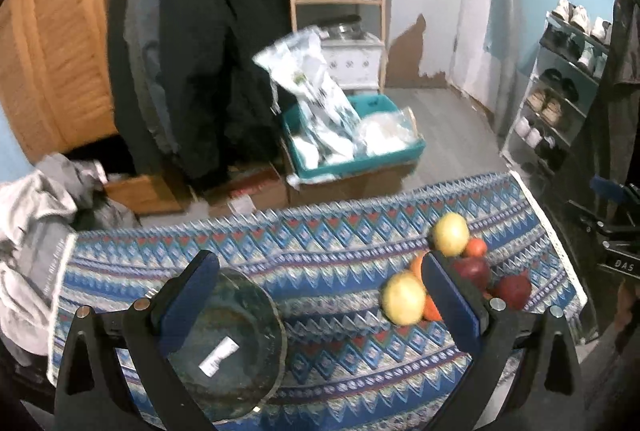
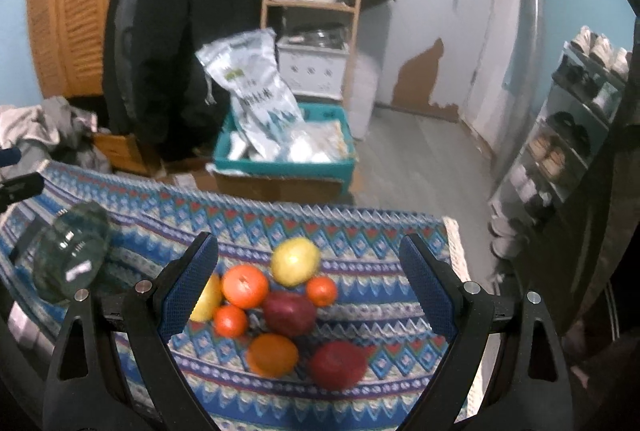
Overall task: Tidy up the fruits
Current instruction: 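Move the left tool toward the pear while the right tool approaches the red apple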
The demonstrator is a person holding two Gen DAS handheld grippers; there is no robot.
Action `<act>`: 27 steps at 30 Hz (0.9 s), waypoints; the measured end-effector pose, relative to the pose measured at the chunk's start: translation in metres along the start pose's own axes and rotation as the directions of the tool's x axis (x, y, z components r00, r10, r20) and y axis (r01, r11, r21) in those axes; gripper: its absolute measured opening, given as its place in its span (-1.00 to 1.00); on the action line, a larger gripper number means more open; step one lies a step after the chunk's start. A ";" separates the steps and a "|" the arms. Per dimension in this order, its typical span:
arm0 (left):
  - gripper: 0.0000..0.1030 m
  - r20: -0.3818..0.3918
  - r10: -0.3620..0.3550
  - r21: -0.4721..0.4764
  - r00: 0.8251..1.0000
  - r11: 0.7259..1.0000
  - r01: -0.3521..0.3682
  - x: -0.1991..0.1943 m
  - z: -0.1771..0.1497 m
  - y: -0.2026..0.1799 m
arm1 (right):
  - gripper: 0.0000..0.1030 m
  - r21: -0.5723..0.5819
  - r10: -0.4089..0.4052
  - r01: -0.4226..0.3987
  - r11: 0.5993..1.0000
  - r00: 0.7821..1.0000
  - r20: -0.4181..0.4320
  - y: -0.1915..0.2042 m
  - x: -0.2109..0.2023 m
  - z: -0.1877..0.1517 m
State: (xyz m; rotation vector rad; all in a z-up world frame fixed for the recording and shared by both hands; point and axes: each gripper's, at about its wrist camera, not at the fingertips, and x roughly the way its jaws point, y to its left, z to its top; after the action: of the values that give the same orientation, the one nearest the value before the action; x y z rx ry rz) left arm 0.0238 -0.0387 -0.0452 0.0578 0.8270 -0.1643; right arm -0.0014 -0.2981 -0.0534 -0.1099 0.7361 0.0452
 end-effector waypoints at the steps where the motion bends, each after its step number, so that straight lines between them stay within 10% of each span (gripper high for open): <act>1: 0.99 -0.019 -0.015 -0.005 1.000 1.000 0.015 0.005 -0.001 0.000 | 0.76 0.007 -0.010 0.010 1.000 1.000 -0.022 -0.004 0.005 -0.004; 15: 0.99 -0.157 -0.022 0.071 0.987 0.997 0.033 0.062 -0.018 -0.035 | 0.76 0.110 -0.020 0.053 0.993 0.960 -0.279 -0.048 0.069 -0.056; 27: 0.99 -0.303 0.000 0.137 0.953 0.990 0.044 0.122 -0.043 -0.060 | 0.76 0.176 0.050 0.038 0.984 0.881 -0.470 -0.062 0.123 -0.103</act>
State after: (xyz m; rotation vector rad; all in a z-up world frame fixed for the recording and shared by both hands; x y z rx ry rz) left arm 0.0636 -0.1076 -0.1638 0.2128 1.1215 -0.2397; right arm 0.0264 -0.3717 -0.2066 0.0601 1.2287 -0.0452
